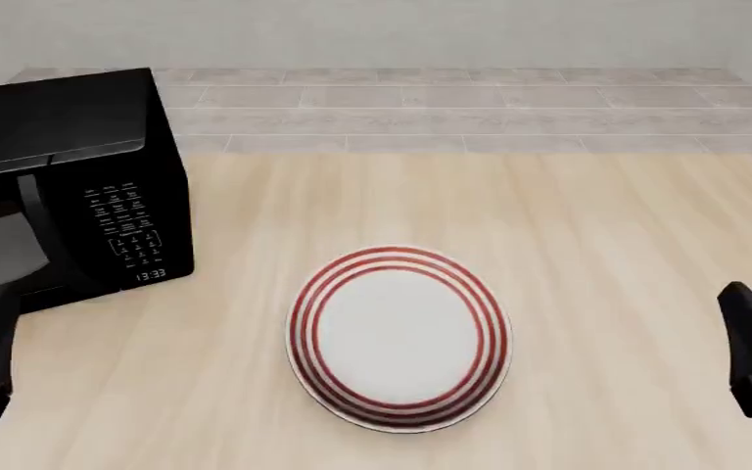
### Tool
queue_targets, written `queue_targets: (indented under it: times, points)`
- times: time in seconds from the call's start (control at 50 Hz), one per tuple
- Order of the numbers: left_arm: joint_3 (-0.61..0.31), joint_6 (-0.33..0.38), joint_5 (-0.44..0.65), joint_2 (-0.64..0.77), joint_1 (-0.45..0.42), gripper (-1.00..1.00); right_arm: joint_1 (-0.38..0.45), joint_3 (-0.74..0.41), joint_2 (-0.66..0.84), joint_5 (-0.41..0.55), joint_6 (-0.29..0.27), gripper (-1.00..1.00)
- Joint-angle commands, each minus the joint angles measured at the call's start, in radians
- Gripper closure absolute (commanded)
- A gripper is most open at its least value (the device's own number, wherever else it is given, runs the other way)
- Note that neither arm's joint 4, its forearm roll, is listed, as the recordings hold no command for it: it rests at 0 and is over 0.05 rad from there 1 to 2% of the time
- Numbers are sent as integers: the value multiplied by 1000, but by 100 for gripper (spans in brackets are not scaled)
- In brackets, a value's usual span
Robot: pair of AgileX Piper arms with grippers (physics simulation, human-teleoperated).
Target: Pick up the white bowl and put it on the plate.
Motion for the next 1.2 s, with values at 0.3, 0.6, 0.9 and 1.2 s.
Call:
queue_targets:
  times: [0.3, 0.6, 0.9, 1.2]
  points:
    - [-5, -5, -4, 9, 4, -100, -1, -2, -96, 58, 0, -100]
    - [-2, 62, -25, 45, 7, -100, -1, -2, -96, 58, 0, -100]
    - [-155, 262, 135, -2, 4, -100, -1, -2, -96, 58, 0, -100]
    - [-304, 378, 277, 24, 34, -100, -1, -2, -95, 58, 0, -100]
